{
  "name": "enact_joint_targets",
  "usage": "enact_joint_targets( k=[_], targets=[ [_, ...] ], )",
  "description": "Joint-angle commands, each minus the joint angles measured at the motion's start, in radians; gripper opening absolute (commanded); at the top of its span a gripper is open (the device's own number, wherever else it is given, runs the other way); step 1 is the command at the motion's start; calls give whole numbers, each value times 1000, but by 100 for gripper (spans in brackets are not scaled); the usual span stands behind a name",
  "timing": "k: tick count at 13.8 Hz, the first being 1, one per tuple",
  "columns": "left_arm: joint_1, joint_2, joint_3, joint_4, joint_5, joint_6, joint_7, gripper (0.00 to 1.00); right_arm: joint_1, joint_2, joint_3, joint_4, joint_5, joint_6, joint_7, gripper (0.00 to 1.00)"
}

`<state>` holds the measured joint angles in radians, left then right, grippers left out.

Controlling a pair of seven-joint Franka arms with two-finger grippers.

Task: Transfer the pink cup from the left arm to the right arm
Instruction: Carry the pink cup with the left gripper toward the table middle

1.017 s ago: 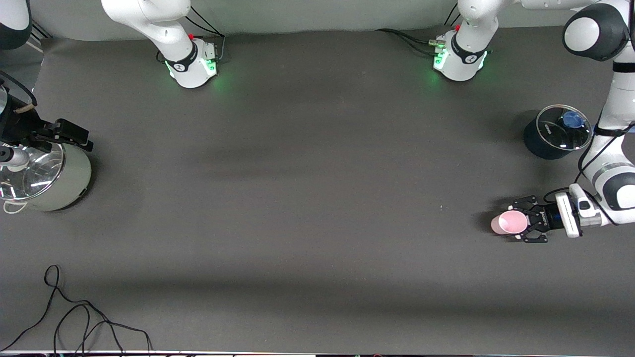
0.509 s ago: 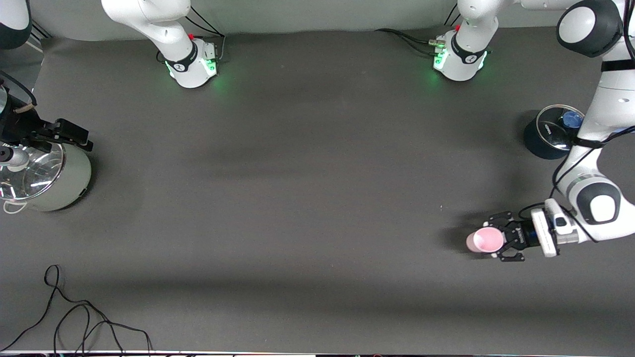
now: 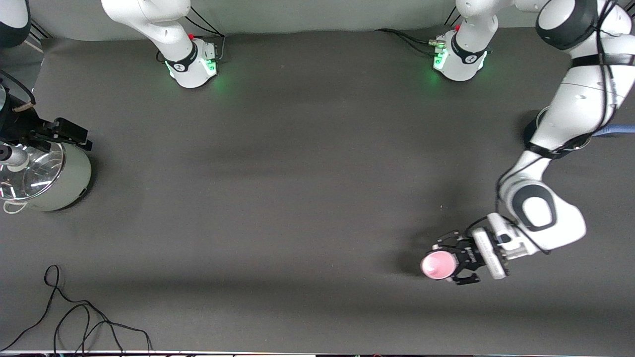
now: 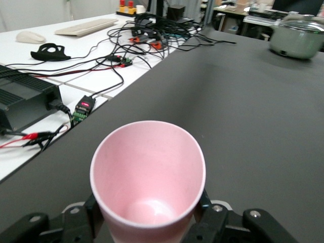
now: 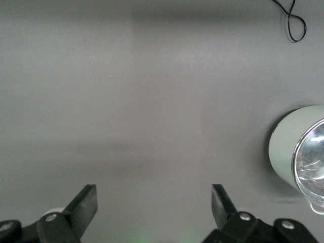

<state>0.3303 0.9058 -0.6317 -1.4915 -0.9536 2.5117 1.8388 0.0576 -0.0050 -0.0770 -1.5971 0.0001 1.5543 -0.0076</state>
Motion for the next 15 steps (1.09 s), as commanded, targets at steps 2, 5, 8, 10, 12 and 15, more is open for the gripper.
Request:
enact_joint_targets(
  k=[2, 5, 8, 10, 12, 15],
  targets=[
    [-157, -10, -32, 26, -17, 269, -186, 0, 5, -27, -4, -14, 3, 4, 0, 100],
    [-308, -10, -43, 59, -13, 500, -349, 0, 7, -29, -4, -14, 3, 3, 0, 100],
    [-489, -8, -13, 94, -7, 729, -563, 0, 7, -30, -4, -14, 3, 3, 0, 100],
    [-551, -16, 12, 94, -8, 778, -625, 0, 8, -35, -4, -15, 3, 1, 0, 100],
    [-608, -18, 15, 106, -10, 812, -629, 0, 8, -36, -3, -15, 3, 3, 1, 100],
    [-733, -16, 21, 155, -20, 918, -633, 0, 10, -38, -1, -17, 3, 1, 1, 100]
  ],
)
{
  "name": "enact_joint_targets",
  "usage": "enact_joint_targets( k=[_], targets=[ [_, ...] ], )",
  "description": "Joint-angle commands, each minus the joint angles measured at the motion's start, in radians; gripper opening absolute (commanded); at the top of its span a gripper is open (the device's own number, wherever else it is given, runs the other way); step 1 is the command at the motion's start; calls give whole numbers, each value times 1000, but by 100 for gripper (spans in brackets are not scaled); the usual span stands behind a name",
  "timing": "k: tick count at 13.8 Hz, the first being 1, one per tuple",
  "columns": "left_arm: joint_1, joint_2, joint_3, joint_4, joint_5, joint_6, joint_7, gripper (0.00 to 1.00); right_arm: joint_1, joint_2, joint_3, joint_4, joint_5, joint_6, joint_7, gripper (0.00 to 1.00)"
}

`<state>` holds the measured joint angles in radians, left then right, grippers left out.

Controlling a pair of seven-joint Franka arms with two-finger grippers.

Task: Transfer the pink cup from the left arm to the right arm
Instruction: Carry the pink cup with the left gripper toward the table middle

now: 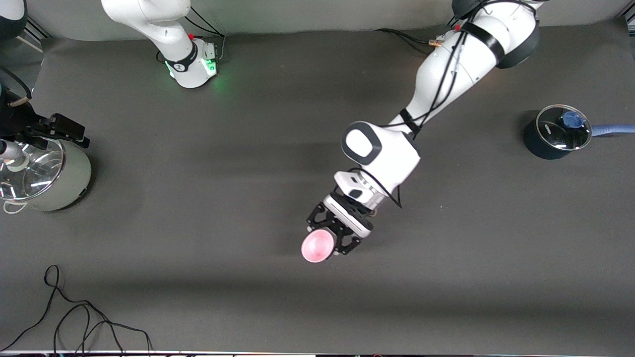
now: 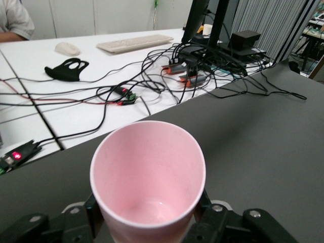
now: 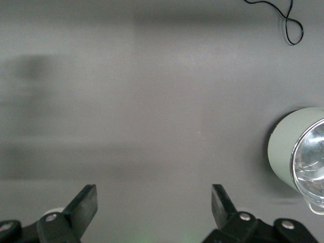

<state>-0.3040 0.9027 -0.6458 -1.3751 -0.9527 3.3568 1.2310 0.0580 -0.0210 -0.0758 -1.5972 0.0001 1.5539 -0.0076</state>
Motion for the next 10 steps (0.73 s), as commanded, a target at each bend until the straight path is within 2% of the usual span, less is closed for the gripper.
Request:
enact_joint_targets(
  k=[1, 6, 10],
  targets=[
    [-133, -13, 49, 53, -21, 96, -44, 0, 9, -22, -1, -15, 3, 3, 1, 100],
    [-314, -13, 181, 133, -23, 122, -126, 0, 11, -24, 5, -15, 3, 3, 4, 100],
    [-348, -15, 186, 130, 3, 105, -119, 0, 38, -20, 10, -13, 3, 12, 14, 100]
  ],
)
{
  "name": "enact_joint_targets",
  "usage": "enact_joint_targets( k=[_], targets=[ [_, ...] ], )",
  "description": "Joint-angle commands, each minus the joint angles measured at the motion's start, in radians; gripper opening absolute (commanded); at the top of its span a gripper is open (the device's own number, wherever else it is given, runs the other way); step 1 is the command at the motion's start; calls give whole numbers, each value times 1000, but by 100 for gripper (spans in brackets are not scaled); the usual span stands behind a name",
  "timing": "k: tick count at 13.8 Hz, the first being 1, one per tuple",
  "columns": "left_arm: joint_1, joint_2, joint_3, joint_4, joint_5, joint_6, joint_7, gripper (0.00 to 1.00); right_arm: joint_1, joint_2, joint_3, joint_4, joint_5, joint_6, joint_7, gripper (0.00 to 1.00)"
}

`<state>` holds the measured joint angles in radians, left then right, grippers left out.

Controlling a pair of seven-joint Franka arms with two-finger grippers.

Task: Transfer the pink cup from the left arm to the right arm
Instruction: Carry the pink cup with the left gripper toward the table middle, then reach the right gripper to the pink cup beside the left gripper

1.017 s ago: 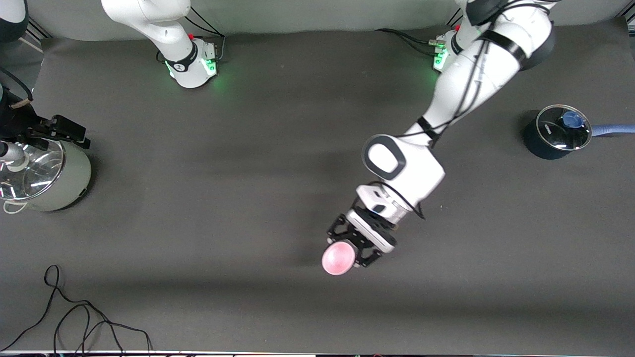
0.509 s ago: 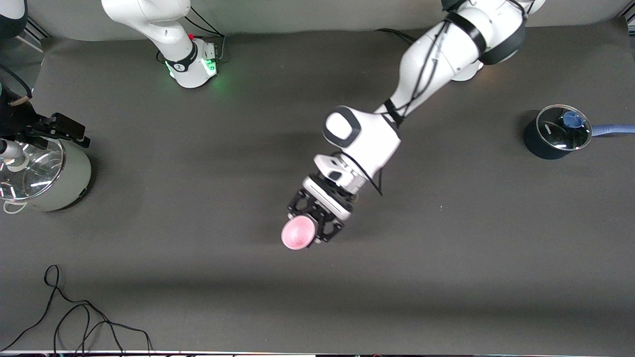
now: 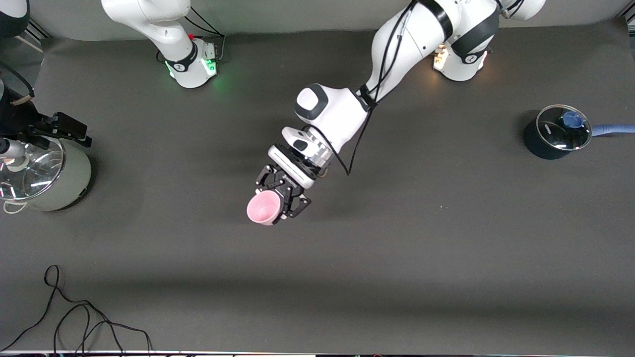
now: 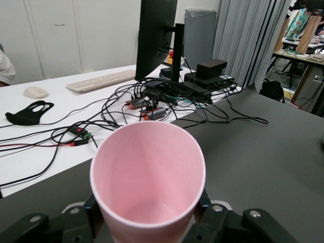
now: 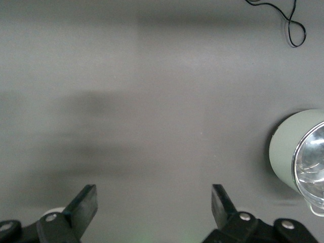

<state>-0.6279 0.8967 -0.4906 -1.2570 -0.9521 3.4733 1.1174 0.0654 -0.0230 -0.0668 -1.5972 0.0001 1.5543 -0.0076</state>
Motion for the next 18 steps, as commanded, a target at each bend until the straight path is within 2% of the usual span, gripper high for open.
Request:
enact_joint_targets(
  k=[1, 3, 6, 15, 18],
  targets=[
    [-23, -7, 32, 10, 36, -23, -4, 0, 39, -14, 1, -12, 3, 18, 20, 100],
    [-16, -7, 53, 8, 68, -60, -4, 0, 56, -6, 18, -10, 5, 24, 58, 100],
    [-19, -7, 70, 11, 67, -118, -8, 0, 144, 15, 18, -10, 3, 65, 161, 100],
    [-21, -5, 79, 8, 65, -95, -13, 0, 379, 172, 18, 48, 5, 228, 536, 100],
    [-24, -5, 95, 8, 62, -89, -13, 0, 406, 238, 18, 121, 5, 242, 569, 100]
  ],
)
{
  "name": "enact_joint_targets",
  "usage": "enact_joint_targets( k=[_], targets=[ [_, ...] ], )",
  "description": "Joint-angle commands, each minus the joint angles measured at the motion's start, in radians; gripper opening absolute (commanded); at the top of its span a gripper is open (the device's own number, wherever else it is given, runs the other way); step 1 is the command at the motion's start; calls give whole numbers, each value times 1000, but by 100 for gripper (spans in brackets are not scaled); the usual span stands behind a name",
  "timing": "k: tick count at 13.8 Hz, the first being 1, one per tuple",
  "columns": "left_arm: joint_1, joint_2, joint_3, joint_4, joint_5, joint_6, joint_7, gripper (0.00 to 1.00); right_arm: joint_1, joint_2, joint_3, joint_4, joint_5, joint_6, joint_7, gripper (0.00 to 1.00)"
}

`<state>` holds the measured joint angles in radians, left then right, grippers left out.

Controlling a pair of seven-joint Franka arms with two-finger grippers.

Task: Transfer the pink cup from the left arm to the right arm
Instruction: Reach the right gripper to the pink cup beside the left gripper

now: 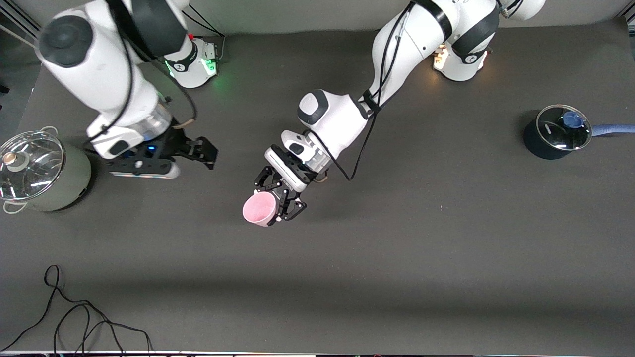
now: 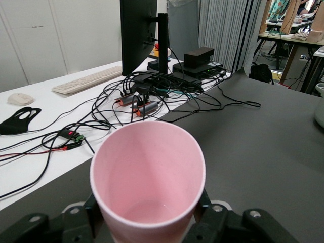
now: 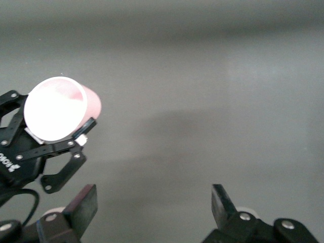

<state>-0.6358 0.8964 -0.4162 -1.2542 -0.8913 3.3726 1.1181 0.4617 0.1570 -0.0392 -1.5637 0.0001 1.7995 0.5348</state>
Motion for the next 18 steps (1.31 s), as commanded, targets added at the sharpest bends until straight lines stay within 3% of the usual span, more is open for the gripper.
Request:
enact_joint_targets(
  k=[1, 7, 15, 18],
  targets=[
    [-16, -5, 20, 4, 3, 28, -14, 0, 9, 77, -10, 118, 8, -3, 27, 100],
    [-31, 2, 20, -2, -3, 99, -15, 0, 9, 251, -11, 267, 3, 58, 34, 100],
    [-39, 7, 22, -11, -8, 131, -18, 0, 12, 326, -8, 271, 9, 123, 40, 100],
    [-39, 7, 22, -13, -6, 131, -18, 0, 60, 335, -11, 266, 6, 123, 43, 100]
  ],
)
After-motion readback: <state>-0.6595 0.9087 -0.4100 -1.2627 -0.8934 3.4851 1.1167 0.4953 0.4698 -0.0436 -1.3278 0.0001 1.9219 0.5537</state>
